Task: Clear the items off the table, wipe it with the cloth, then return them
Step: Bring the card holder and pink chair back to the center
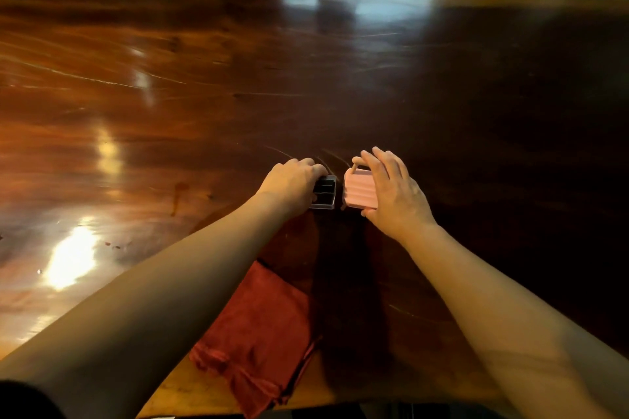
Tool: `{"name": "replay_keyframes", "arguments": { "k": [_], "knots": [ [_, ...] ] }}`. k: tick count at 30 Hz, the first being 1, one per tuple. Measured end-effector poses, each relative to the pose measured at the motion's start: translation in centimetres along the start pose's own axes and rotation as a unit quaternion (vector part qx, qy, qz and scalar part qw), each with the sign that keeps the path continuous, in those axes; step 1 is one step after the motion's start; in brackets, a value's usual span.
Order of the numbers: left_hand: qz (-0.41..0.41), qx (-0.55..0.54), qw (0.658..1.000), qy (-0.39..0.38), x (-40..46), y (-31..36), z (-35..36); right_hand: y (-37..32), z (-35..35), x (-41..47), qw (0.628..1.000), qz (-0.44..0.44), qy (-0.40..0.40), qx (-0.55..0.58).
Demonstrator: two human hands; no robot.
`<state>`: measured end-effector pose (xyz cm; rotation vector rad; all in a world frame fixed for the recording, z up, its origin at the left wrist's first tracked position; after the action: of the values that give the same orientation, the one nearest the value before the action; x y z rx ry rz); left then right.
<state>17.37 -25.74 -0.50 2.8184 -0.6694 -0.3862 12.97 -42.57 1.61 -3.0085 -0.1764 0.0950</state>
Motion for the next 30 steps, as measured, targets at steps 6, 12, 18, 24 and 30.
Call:
{"name": "replay_keyframes", "arguments": {
  "k": [6,12,18,24,30],
  "knots": [
    [-0.013,0.011,1.000,-0.002,-0.3,0.0,1.2,0.0,0.4,-0.4,0.999,-0.025,0.007,-0.024],
    [-0.022,0.003,1.000,-0.016,-0.5,-0.5,1.6,0.0,0.8,-0.4,0.999,-0.038,0.011,-0.037],
    [-0.039,-0.034,0.999,0.014,-2.3,-1.3,0.6,-0.6,-0.7,-0.8,0.997,-0.024,0.076,-0.011],
    [-0.087,-0.061,0.989,0.104,-6.9,-4.9,-1.5,-5.2,-1.8,-1.7,0.989,-0.070,0.130,0.026],
    [-0.148,-0.070,0.980,0.115,-12.5,-11.2,-2.3,-8.0,-2.5,-2.2,0.987,-0.006,0.160,0.009]
  ]
}}
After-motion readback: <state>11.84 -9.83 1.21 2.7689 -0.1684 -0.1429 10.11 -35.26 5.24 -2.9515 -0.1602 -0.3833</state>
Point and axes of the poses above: each hand's wrist, its own x-axis towards the middle knuckle, its own z-axis out of the palm, y = z × x, the point moved 7 cm from there along x, towards the middle knuckle, and after that the axes turned 3 degrees about y, right-handed, at the moved point
